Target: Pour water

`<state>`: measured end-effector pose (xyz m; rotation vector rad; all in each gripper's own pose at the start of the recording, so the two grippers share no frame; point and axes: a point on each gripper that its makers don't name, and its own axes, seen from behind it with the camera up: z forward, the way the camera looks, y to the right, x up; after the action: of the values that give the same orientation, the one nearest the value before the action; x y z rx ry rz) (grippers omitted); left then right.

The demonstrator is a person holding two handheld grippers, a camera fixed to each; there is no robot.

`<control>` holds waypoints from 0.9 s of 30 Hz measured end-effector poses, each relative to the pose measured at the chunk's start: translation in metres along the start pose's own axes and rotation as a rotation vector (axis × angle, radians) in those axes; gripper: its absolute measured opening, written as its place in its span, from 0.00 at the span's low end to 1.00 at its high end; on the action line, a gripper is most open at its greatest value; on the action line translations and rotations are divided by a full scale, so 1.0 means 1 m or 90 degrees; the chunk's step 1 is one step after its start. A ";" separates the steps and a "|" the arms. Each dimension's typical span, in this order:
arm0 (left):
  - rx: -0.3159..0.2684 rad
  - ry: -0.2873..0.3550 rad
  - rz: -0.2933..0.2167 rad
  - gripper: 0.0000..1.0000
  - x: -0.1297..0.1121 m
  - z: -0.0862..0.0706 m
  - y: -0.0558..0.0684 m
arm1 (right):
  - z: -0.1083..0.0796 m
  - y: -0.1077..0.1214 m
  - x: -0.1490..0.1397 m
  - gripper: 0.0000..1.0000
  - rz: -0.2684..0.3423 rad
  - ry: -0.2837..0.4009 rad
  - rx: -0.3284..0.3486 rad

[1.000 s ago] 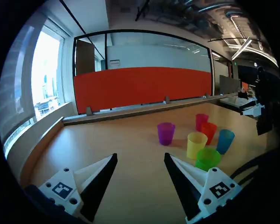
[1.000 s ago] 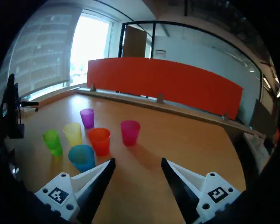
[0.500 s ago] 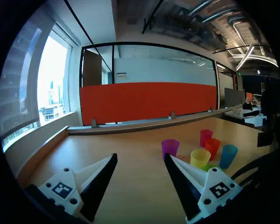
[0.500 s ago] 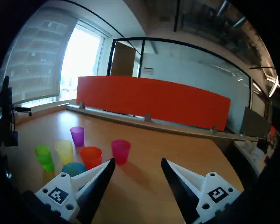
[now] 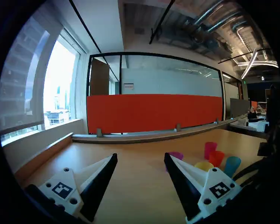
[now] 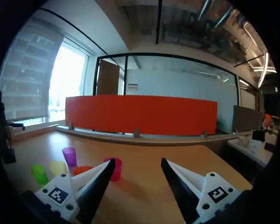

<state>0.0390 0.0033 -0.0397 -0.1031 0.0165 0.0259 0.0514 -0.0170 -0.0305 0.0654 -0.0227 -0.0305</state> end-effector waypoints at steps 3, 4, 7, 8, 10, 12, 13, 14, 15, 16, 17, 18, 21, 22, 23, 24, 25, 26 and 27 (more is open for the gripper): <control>0.009 0.017 -0.005 0.93 0.006 0.000 -0.001 | 0.002 0.005 0.010 0.95 0.020 0.028 -0.020; 0.012 0.021 -0.009 0.93 0.008 0.001 -0.002 | 0.003 0.006 0.012 0.95 0.026 0.034 -0.023; 0.024 0.033 -0.022 0.93 0.012 0.002 -0.005 | 0.004 0.008 0.018 0.95 0.039 0.053 -0.035; 0.030 0.038 -0.027 0.93 0.014 0.002 -0.006 | 0.004 0.009 0.019 0.95 0.040 0.059 -0.039; 0.036 0.044 -0.035 0.93 0.014 0.003 -0.006 | 0.005 0.010 0.019 0.95 0.038 0.062 -0.045; 0.040 0.047 -0.042 0.93 0.013 0.004 -0.006 | 0.006 0.010 0.018 0.95 0.034 0.064 -0.049; 0.040 0.045 -0.044 0.93 0.012 0.005 -0.005 | 0.007 0.010 0.017 0.95 0.031 0.063 -0.050; 0.040 0.044 -0.047 0.93 0.010 0.006 -0.004 | 0.007 0.010 0.017 0.95 0.028 0.062 -0.052; 0.041 0.042 -0.047 0.93 0.009 0.007 -0.004 | 0.007 0.010 0.018 0.95 0.026 0.063 -0.053; 0.043 0.041 -0.045 0.93 0.008 0.008 -0.003 | 0.007 0.009 0.018 0.95 0.024 0.064 -0.054; 0.045 0.039 -0.043 0.93 0.007 0.008 -0.003 | 0.007 0.009 0.019 0.95 0.022 0.066 -0.055; 0.047 0.039 -0.041 0.93 0.006 0.009 -0.004 | 0.007 0.009 0.019 0.95 0.020 0.066 -0.055; 0.060 0.043 -0.031 0.93 0.005 0.009 -0.006 | 0.006 0.009 0.018 0.95 0.018 0.063 -0.057; 0.064 0.046 -0.029 0.93 0.006 0.009 -0.007 | 0.006 0.010 0.017 0.95 0.018 0.061 -0.058; 0.068 0.049 -0.028 0.93 0.007 0.009 -0.008 | 0.006 0.010 0.017 0.95 0.019 0.059 -0.060; 0.072 0.052 -0.026 0.93 0.008 0.009 -0.009 | 0.007 0.011 0.016 0.95 0.019 0.057 -0.061; 0.076 0.056 -0.023 0.93 0.009 0.008 -0.010 | 0.007 0.010 0.015 0.95 0.019 0.054 -0.060; 0.080 0.061 -0.021 0.93 0.010 0.008 -0.011 | 0.008 0.010 0.014 0.95 0.019 0.052 -0.060; 0.085 0.064 -0.018 0.93 0.011 0.008 -0.012 | 0.009 0.011 0.013 0.95 0.018 0.049 -0.060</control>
<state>0.0505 -0.0072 -0.0311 0.0296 0.1174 -0.0087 0.0645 -0.0075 -0.0206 -0.0282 0.0552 -0.0002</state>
